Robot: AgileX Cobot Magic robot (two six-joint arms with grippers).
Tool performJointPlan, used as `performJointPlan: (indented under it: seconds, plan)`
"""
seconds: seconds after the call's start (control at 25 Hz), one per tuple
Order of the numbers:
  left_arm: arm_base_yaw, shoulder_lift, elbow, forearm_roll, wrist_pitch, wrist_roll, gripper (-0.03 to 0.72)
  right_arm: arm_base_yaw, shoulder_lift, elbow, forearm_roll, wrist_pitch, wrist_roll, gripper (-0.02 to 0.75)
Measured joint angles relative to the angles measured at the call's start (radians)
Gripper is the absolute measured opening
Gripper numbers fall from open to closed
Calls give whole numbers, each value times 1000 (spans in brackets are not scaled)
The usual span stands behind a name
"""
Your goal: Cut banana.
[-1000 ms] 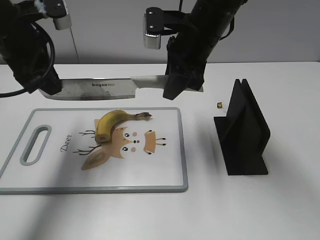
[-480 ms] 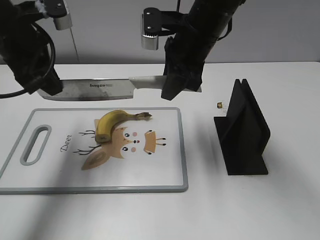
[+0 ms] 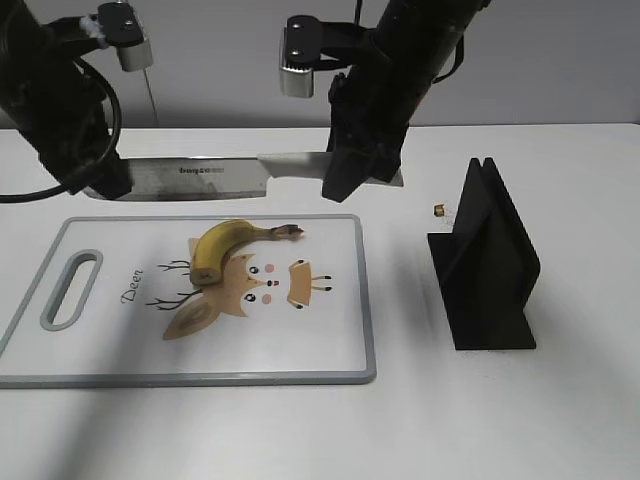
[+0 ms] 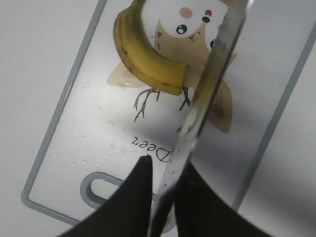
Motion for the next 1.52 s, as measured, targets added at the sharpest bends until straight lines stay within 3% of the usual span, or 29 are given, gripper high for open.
performJointPlan:
  seconds: [0.12,0.68,1.52]
  plan:
    - [-2,0,0,3,18,10,45,1,0,0,-7,2,46,163]
    - [-6,0,178,-2,-197,23,45,26,63,0,-71,-8,122,174]
    - [-6,83,194,17,-295,31,45,47,94,93,-136,-190,166,181]
